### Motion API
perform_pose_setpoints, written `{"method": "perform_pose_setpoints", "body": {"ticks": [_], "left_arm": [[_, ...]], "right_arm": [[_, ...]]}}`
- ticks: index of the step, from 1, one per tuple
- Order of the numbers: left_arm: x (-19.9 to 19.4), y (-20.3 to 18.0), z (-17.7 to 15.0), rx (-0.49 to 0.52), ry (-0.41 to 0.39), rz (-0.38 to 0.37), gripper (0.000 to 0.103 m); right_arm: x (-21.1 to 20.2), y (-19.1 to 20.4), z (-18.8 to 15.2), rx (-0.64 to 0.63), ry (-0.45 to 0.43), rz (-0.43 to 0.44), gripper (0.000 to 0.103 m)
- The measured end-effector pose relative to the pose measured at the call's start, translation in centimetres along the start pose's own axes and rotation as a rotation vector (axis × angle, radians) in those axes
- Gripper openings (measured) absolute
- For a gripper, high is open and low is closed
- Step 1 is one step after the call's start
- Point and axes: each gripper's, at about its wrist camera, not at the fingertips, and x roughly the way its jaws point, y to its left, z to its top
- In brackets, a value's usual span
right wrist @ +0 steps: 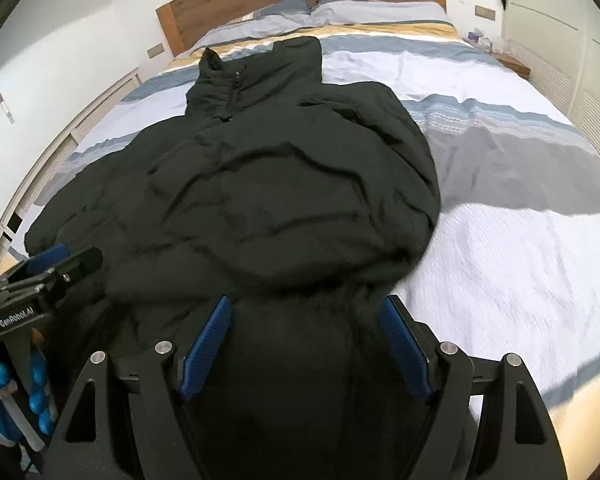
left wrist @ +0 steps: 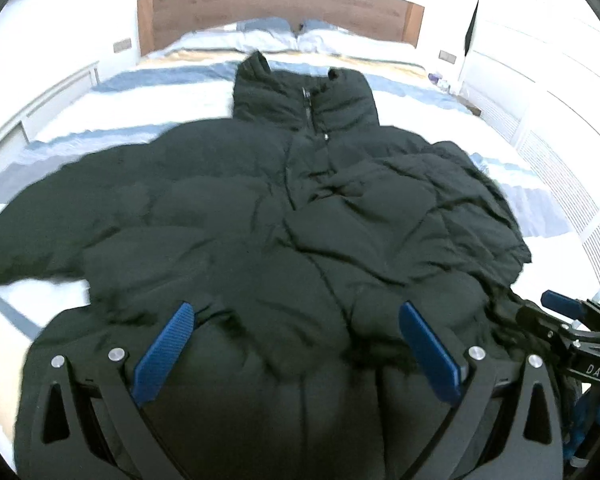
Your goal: Fold large clothes
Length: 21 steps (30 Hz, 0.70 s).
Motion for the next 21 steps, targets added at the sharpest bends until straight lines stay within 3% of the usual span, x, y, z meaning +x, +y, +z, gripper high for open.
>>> {"method": "perform_pose_setpoints", "body": {"ticks": [10,21], "left_arm": [[-9.7,2.2,-4.7,-0.012,-0.104,0.057,0.103],[-16.7,5.0,-8.5,-0.019,-0.183,0.041,0.103]], "right_arm": [[-7.4,3.3,-4.6,-0.003,-0.069,-0.008,0.077],[-13.1,6.1,-9.2,0.028,-0.115,-0.02,0.077]]}}
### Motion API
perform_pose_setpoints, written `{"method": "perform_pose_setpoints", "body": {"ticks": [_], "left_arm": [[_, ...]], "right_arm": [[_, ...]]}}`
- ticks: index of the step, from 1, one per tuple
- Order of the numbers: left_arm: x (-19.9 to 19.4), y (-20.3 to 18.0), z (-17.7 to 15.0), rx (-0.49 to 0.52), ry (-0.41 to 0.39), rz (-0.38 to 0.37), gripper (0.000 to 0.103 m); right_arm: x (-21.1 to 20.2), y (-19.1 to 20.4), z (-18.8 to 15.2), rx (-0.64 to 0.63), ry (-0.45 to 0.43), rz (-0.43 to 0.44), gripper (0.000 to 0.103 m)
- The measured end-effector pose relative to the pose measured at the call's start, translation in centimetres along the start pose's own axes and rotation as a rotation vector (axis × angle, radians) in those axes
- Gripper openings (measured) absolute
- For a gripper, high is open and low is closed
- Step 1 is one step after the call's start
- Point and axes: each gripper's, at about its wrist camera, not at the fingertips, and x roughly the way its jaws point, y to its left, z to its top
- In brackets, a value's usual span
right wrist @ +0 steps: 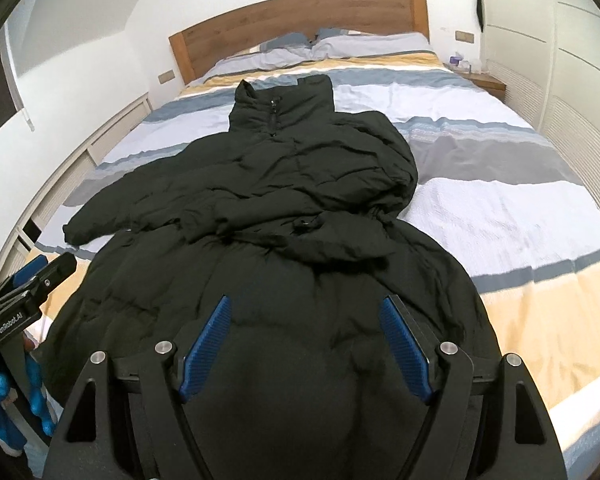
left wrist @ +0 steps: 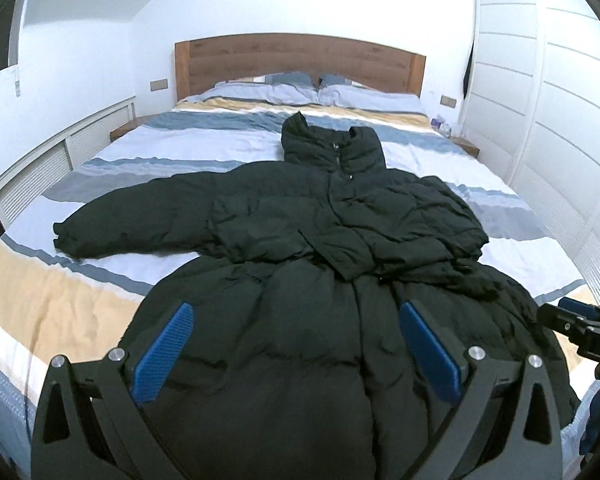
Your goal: Fold large clothes
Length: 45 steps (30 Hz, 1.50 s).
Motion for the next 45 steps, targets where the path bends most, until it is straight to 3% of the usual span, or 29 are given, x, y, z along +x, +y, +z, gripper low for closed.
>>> {"method": "perform_pose_setpoints", "body": {"ticks": [12,23,37,40,44,45], "left_arm": [[-5.9,4.4,-1.4,-0.022,-0.086,0.007,0.103],[-6.5,9.5,-1.6,-0.107,-0.08,0.017,0.103],[-2.3,14.9,-0.8,-0.151,-0.007,0.002,0.103],[-0.1,17.5,-0.3,-0.201,0.03,-0.008,0.103],[3.6,22.6,0.6,-0.347,0.088,-0.034,0.103],[4.7,24.1,0.8,-0.381,0.094,-0.012,0.103]], "right_arm": [[-4.6,2.4,-1.9,0.038,-0.051,-0.019,0.077],[-5.9,4.1,-2.6,0.038,-0.064,-0.046,0.077],[-3.4,5.1,-2.5,0.041,-0.038,-0.09,0.077],[-2.3,5.1,-2.5,0.042,-0.019,-0.092,0.077],[-0.8,4.9,-2.4,0.032,0.004,-0.101,0.077],[-0.3,4.8,-2.3,0.028,0.01,-0.103,0.077]]}}
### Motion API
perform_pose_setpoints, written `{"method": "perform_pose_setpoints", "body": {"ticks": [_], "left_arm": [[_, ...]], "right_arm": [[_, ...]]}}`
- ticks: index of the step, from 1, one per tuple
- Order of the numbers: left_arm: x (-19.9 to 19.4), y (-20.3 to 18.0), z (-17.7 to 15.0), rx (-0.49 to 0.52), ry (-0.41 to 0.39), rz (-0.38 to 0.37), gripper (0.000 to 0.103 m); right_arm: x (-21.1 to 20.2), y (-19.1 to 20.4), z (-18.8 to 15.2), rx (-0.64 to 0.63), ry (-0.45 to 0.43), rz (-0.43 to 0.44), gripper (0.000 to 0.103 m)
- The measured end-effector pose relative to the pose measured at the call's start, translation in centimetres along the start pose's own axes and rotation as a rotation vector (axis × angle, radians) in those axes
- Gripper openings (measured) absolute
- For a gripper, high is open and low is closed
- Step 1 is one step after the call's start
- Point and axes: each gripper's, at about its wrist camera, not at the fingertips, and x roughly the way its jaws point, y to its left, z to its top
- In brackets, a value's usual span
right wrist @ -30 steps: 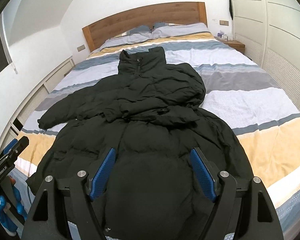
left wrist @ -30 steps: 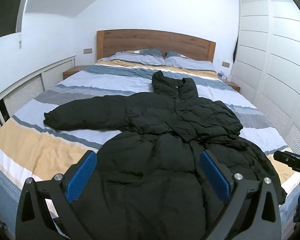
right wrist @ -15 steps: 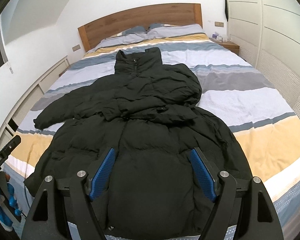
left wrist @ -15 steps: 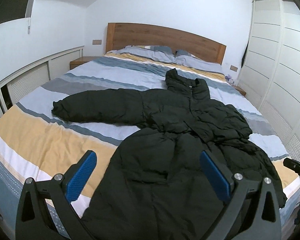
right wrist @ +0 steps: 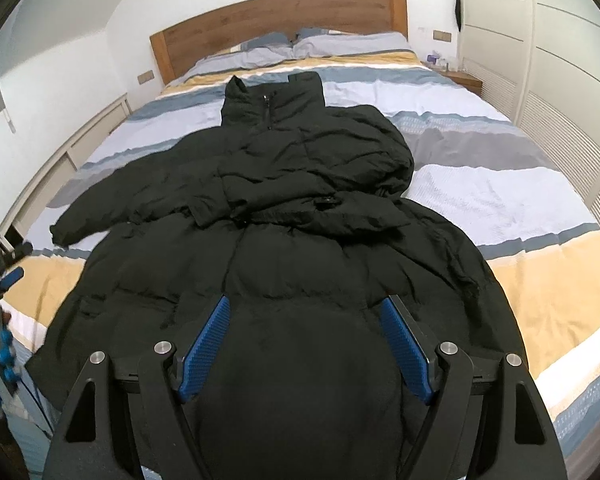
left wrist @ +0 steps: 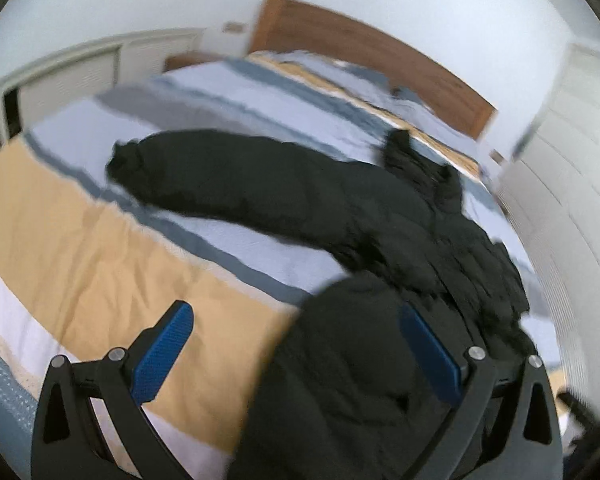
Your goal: Fold large clothes
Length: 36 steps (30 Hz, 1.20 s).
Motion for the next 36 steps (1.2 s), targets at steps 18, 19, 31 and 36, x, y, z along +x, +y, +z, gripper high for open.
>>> {"method": "perform_pose_setpoints", "body": {"ticks": [18,19,31,36], "left_arm": [[11.5,15.7,9.0,-0.524,-0.031,-0.181,0.102],[11.9,16.0,8.9,-0.54,-0.032,-0.195,0.102],[16.9,18.8,8.5,-0.67,-0.054,-0.223,0.074],[17.6,19.5,8.6,-0.708,-0.063,-0.237,0.023]], "right_arm": [[6.5,-2.4,1.8,0.017,0.06,-0.031,0.077],[6.8,-2.8,1.8,0.03,0.064,-0.033,0.077],[9.7,-4.9,1.4,0.051,0.104,-0.054,0.077],[9.9,-5.4,1.5,0.059,0.1,-0.052,0.077]]}}
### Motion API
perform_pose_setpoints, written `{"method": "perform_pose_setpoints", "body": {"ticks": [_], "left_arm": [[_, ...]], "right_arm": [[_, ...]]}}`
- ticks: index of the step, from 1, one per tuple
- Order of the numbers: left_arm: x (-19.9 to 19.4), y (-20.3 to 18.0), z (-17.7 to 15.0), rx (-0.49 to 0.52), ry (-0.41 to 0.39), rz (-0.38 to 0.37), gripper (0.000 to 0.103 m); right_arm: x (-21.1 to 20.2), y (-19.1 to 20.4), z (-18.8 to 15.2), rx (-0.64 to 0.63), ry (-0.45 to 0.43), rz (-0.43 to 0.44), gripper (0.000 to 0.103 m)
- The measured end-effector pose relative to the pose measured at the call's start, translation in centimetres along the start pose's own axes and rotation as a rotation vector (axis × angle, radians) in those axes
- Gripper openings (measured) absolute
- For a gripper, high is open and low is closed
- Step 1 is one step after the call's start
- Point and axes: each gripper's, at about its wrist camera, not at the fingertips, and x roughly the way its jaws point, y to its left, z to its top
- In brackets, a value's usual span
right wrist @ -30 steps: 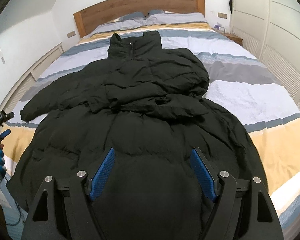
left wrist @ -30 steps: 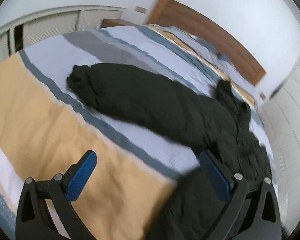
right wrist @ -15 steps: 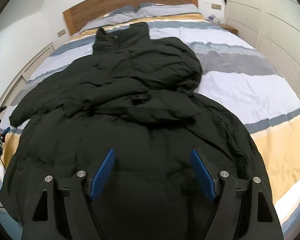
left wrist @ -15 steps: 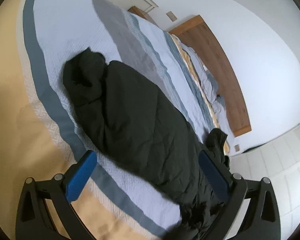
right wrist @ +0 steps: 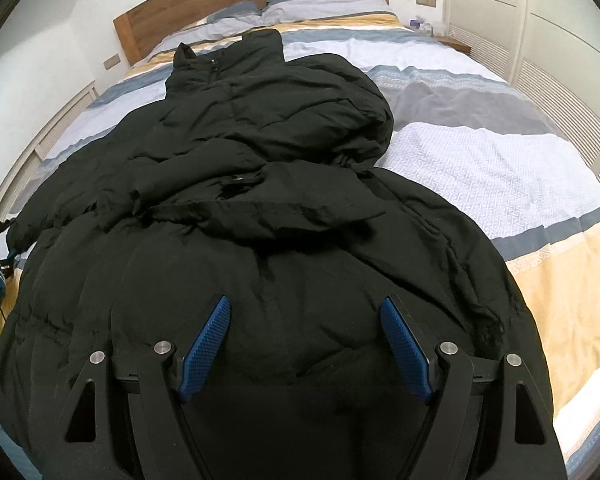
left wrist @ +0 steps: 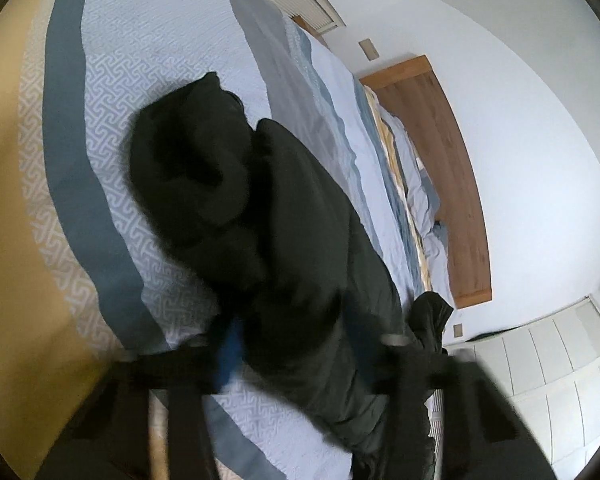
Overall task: Fold large clothes
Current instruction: 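Grasp the sleeve cuff with the left gripper and lift it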
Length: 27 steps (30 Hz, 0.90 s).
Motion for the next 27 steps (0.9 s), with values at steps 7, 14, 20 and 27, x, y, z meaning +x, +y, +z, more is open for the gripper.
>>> {"method": "perform_pose_setpoints", "body": {"ticks": [7,14,20,27], "left_arm": [[-0.7,-3.2,-0.5,0.113,-0.018,0.007,0.005],[-2.6,-8.6,-1.6,0.236,-0.036,-0.031,0.005],[-4.5,-14.4,-3.4,0.356,-0.038,-0.069,0.005],[-5.8,-22.8,-9.6,0.561,0.031,-0.164,0.005]], "right_arm": [[-0.3,-0.3,-0.2,0.005,-0.008,0.007,0.077],[-1.5,-0.9,-0.2,0.013,-0.038,0.017,0.077],[-3.3,-2.2,-0.3,0.04,-0.073,0.028,0.077],[-5.6,-4.1,-0.7,0.086,-0.122,0.038,0.077]]}}
